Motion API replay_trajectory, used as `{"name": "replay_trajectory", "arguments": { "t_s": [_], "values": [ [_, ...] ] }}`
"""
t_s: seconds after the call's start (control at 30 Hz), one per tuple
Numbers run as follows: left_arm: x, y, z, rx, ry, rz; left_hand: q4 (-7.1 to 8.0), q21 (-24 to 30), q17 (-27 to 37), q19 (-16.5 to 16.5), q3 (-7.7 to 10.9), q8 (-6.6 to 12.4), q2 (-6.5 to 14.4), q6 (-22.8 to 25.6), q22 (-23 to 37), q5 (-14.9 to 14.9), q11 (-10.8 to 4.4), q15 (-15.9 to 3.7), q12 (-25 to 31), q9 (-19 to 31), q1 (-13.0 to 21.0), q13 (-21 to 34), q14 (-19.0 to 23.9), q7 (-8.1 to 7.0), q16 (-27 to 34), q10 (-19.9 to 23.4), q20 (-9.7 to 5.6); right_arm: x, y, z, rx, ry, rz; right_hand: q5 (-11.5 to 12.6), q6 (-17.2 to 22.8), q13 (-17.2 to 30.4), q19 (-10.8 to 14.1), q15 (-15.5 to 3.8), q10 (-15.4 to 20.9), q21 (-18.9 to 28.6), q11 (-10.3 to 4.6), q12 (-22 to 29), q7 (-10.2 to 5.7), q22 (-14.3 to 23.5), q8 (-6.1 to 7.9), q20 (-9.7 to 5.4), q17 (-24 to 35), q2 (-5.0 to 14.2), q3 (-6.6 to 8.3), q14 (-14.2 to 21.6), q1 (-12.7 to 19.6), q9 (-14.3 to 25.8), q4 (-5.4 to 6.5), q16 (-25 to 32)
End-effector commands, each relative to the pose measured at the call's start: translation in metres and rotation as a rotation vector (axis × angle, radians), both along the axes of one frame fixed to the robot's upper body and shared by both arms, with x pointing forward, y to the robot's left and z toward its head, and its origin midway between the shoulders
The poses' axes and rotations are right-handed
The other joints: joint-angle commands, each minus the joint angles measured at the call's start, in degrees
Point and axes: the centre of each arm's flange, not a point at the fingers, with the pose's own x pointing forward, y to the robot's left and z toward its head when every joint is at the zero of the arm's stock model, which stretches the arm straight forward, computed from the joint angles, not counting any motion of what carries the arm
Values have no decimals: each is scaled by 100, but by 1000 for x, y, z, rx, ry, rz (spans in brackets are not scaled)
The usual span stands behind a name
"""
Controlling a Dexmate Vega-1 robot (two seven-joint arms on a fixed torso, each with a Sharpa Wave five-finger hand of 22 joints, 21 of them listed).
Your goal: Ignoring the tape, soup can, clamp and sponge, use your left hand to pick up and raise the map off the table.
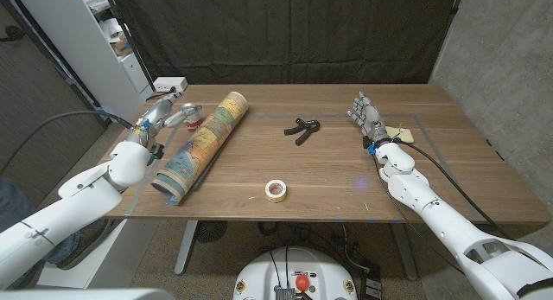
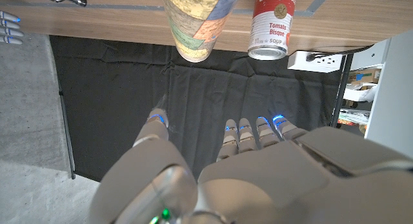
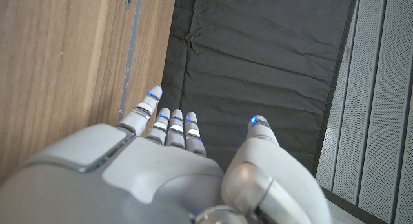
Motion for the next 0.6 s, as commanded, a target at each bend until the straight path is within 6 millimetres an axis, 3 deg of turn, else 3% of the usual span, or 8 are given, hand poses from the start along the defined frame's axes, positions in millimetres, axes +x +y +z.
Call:
{"name": "replay_trajectory", "arguments": {
  "t_s": [0.03,0.17,0.33,0.6],
  "values": [
    [5,0,-4,14,30,20,-23,-3,27,-29,-33,-15,-79,-51,17,17,36,56,-10,28,13,32,-25,7,-5,-36,55,2,1,1,-2,0,1,-24,59,34,-11,7,74,-4,-20,5,4,19,-9,8,13,0,-13,27,62,17,-2,30],
    [8,-2,-5,16,39,19,-25,-8,28,-51,-40,-16,-89,-67,17,21,41,72,-12,28,14,32,-46,-8,-10,-49,62,3,1,1,-2,0,4,-24,56,34,-11,7,75,-3,-15,5,5,19,-11,10,13,1,-15,28,62,17,-4,29],
    [8,-6,-5,38,47,38,-35,2,30,-62,-68,-3,-128,-93,18,42,210,260,-6,29,23,34,-40,21,10,-81,160,4,0,1,0,-1,5,-24,66,34,-11,5,77,-4,-24,5,12,19,-8,11,14,2,-18,25,57,17,-4,27],
    [10,-10,-7,60,69,54,-39,5,31,-67,-82,-5,-147,-124,18,52,251,279,-10,28,29,35,-72,27,4,-114,186,4,-1,-1,2,0,6,-24,51,35,-19,-5,45,-6,-34,-9,4,19,-15,17,18,9,-24,55,49,17,-3,39]
  ]
}}
